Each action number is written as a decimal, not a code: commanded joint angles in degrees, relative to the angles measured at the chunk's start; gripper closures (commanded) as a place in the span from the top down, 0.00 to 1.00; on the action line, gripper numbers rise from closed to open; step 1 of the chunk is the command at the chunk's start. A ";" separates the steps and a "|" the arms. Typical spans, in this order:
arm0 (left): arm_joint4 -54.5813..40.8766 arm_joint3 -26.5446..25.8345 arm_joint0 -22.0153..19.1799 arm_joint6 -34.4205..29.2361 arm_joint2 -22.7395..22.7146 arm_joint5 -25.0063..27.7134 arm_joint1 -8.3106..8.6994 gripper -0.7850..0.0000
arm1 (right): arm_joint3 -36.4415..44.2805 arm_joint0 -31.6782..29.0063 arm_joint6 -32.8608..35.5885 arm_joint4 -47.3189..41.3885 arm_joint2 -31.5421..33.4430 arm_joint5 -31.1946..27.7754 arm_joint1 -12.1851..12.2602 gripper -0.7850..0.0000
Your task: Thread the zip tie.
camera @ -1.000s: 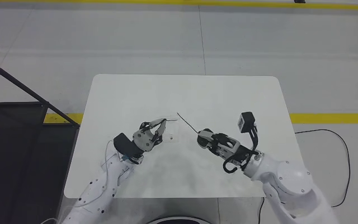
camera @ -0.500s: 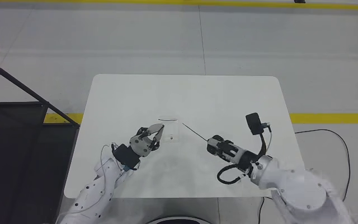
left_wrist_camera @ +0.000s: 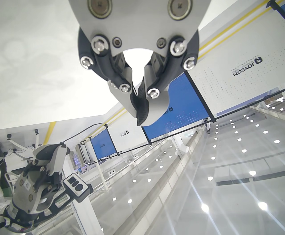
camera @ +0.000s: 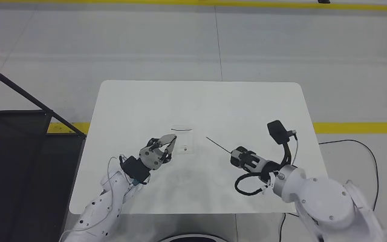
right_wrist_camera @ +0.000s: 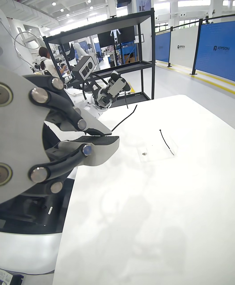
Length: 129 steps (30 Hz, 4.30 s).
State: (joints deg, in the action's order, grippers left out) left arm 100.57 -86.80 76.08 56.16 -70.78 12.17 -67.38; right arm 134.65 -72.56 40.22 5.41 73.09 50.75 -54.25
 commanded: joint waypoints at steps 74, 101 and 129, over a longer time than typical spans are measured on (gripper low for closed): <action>-3.89 2.62 -3.09 2.14 1.75 1.24 -0.27 0.00 | -12.36 37.38 -1.25 -29.67 -23.22 6.33 4.48 0.00; -3.89 2.62 -3.09 2.14 1.75 1.24 -0.27 0.00 | -13.59 38.35 -2.73 -30.92 -24.36 6.73 3.80 0.00; -3.89 2.62 -3.09 2.14 1.75 1.24 -0.27 0.00 | -13.08 35.76 -2.86 -31.10 -22.64 5.20 4.21 0.00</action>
State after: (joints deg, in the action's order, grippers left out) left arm 96.68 -84.18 72.99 58.30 -69.03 13.40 -67.65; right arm 121.56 -36.72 37.31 -25.72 50.42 56.02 -50.05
